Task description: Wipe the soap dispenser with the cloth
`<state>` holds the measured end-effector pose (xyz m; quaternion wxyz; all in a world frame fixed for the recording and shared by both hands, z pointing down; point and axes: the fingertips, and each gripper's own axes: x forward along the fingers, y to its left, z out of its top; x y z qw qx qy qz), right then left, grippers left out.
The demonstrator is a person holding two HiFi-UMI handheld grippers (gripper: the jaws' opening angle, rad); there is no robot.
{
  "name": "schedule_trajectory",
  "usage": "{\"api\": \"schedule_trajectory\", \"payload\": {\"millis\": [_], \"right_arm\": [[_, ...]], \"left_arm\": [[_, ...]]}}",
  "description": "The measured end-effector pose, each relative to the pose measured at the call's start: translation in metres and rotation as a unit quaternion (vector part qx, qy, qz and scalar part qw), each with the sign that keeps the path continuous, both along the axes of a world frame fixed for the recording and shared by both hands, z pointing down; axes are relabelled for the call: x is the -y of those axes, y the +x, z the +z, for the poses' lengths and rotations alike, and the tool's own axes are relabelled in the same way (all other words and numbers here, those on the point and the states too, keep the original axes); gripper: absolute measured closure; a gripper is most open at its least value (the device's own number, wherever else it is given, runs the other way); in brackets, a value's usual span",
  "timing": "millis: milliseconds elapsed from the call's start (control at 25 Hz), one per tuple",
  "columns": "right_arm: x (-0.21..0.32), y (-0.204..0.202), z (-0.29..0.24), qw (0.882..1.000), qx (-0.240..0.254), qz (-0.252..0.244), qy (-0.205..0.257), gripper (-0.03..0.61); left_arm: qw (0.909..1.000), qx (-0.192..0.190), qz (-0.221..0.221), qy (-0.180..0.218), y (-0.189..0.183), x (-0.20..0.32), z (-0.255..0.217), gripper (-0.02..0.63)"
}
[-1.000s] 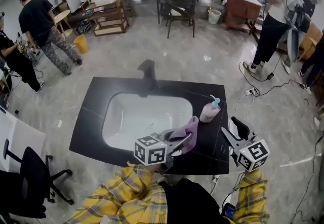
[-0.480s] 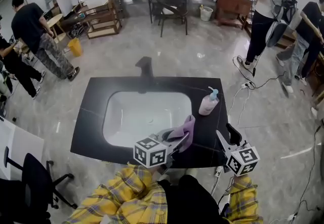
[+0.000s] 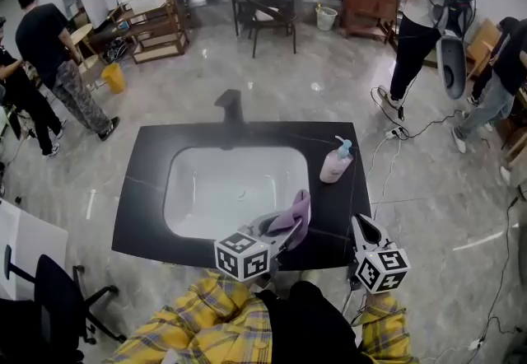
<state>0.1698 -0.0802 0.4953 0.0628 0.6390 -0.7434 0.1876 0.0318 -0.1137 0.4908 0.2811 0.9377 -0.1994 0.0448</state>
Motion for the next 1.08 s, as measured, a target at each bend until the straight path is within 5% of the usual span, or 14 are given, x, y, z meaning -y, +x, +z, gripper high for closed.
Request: {"api": "schedule_trajectory", "payload": {"millis": [1080], "right_arm": [[-0.001, 0.007, 0.019, 0.998, 0.033, 0.004, -0.045, 0.572]], "left_arm": [[0.9997, -0.008, -0.022, -0.009, 0.015, 0.000, 0.007, 0.526]]}}
